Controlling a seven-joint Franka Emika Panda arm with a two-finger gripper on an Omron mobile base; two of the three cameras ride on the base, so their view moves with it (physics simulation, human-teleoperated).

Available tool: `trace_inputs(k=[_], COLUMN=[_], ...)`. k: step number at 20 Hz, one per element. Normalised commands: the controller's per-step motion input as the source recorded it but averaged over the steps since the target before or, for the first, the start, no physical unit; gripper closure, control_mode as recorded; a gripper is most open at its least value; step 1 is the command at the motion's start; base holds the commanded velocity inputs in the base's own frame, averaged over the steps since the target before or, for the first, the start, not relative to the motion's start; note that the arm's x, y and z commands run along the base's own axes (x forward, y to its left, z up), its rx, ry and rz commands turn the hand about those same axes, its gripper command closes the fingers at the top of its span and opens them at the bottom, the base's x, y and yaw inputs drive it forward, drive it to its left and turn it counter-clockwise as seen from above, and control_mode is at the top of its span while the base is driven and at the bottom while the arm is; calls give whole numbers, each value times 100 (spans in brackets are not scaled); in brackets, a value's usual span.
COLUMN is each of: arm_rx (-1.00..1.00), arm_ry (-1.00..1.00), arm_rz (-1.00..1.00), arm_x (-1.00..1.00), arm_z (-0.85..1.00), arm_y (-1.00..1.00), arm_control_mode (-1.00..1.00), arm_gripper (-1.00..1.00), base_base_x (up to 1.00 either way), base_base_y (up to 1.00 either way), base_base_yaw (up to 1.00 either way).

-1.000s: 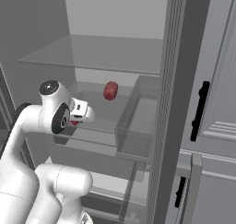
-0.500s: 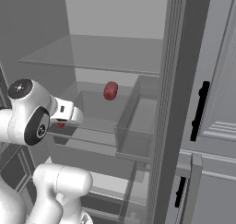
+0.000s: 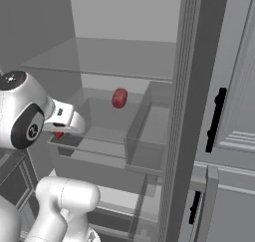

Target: Take the strawberry from the fridge and place it on top of the pancake, located on the dining counter.

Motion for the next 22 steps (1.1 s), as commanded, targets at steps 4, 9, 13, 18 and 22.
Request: trace_inputs(k=[4,9,13,18,22], arm_rx=[0,0,0,0,0], arm_ry=[0,0,0,-1,0], arm_rz=[0,0,0,0,0], arm_x=[-22,-2,0,-5,0], arm_z=[-27,-6,0,0,0], arm_y=[0,0,0,0,0], arm_control_mode=[-100,-100,-100,100,100], arm_gripper=[100,100,100,100,100], base_base_x=[0,0,0,-35,-100], base_base_y=[0,0,0,20,18], base_base_yaw=[0,0,0,2,7])
